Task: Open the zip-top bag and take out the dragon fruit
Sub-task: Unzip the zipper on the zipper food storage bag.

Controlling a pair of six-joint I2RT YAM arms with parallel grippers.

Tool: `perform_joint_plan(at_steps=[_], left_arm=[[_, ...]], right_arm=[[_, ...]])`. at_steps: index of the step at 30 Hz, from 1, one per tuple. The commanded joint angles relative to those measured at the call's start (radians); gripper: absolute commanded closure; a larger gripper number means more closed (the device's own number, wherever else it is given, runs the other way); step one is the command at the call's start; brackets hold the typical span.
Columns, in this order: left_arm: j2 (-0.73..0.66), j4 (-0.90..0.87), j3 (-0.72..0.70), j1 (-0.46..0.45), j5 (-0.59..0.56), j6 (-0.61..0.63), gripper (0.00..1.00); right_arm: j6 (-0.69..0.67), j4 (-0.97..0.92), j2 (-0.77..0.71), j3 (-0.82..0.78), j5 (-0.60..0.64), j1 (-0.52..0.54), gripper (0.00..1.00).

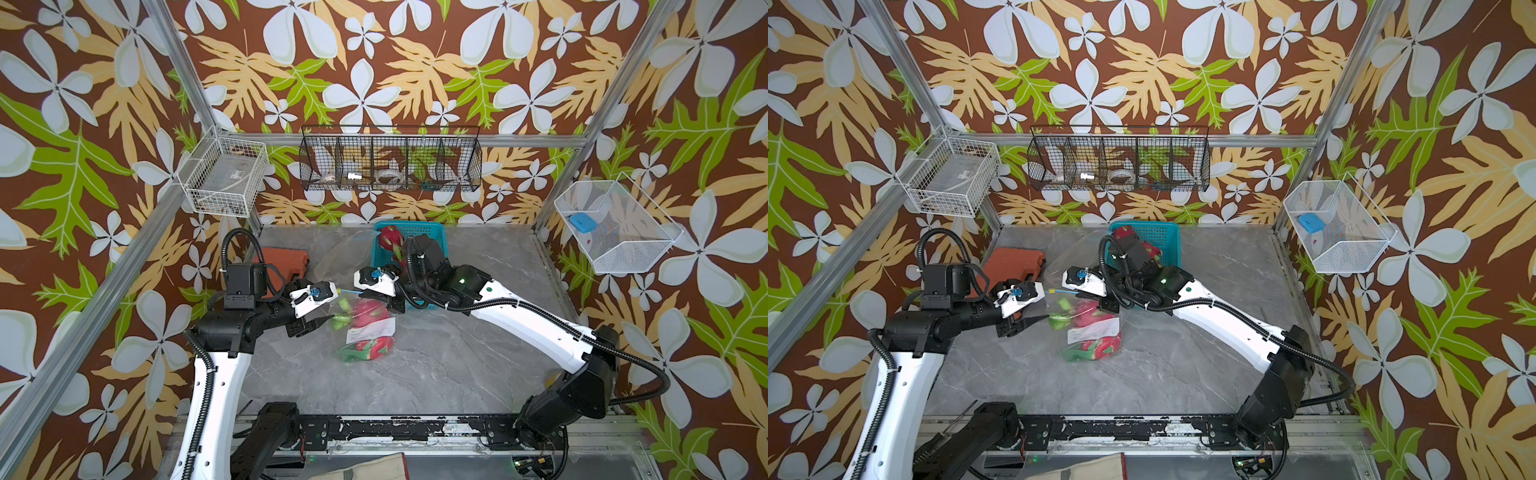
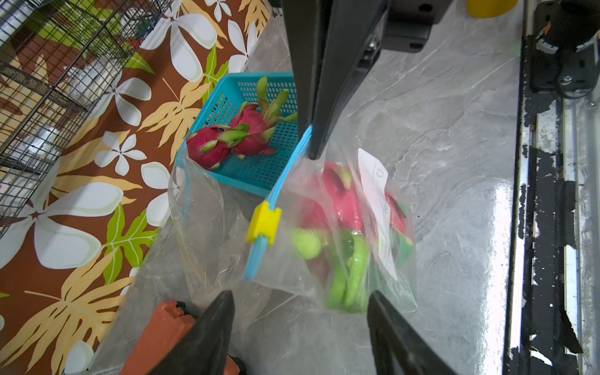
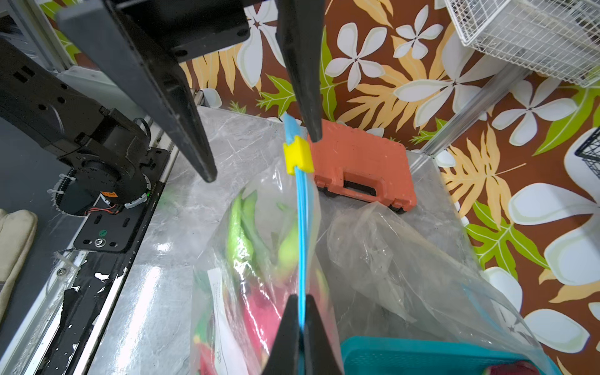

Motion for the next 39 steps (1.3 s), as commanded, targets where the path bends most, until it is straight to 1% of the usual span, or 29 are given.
perform_joint_plan(at_steps=[1,3,5,7,9,12,16,19,28,29,30,32,33,34,36,39], left_arm=[[-0.002,0.009,0.008,0.000,0.072,-0.033,0.37],[-0.004,0.053,0.021,-0.001,0.102,-0.086,0.40],[-0.007,0.104,0.032,-0.001,0.131,-0.148,0.41],[-0.004,0.131,0.043,0.000,0.142,-0.183,0.44],[0.003,0.128,0.053,-0.001,0.141,-0.185,0.48],[0.011,0.085,0.060,-0.001,0.143,-0.148,0.54],[0.021,0.041,0.063,-0.001,0.145,-0.115,0.65],[0.022,0.020,0.066,-0.001,0.145,-0.099,0.69],[0.026,0.019,0.063,-0.014,0.159,-0.106,1.00],[0.026,0.020,0.063,-0.017,0.159,-0.108,1.00],[0.025,0.020,0.064,-0.019,0.159,-0.111,1.00],[0.026,0.020,0.064,-0.023,0.156,-0.114,1.00],[0.026,0.020,0.063,-0.024,0.156,-0.113,1.00],[0.026,0.021,0.063,-0.027,0.153,-0.113,1.00],[0.026,0.035,0.061,-0.032,0.145,-0.124,1.00],[0.023,0.058,0.058,-0.036,0.136,-0.147,1.00]], right_arm=[[0.030,0.046,-0.026,-0.030,-0.032,-0.006,1.00],[0.032,0.046,-0.032,-0.037,-0.049,-0.006,1.00],[0.032,0.043,-0.031,-0.037,-0.068,-0.007,1.00],[0.030,0.039,-0.030,-0.031,-0.081,-0.007,1.00],[0.027,0.035,-0.033,-0.028,-0.094,-0.007,1.00],[0.031,0.034,-0.034,-0.022,-0.117,-0.011,1.00],[0.058,0.037,-0.027,-0.004,-0.138,-0.021,1.00],[0.076,0.040,-0.023,0.007,-0.159,-0.033,1.00],[0.082,0.020,-0.012,0.030,-0.166,-0.033,1.00],[0.082,0.021,-0.012,0.032,-0.166,-0.031,0.96],[0.086,0.026,-0.012,0.032,-0.164,-0.032,0.84],[0.108,0.060,-0.013,0.027,-0.165,-0.031,0.66],[0.121,0.083,-0.014,0.023,-0.174,-0.031,0.58],[0.144,0.122,-0.012,0.015,-0.187,-0.029,0.53],[0.177,0.180,-0.003,0.014,-0.201,-0.017,0.48],[0.170,0.170,0.037,0.063,-0.221,0.014,0.47]])
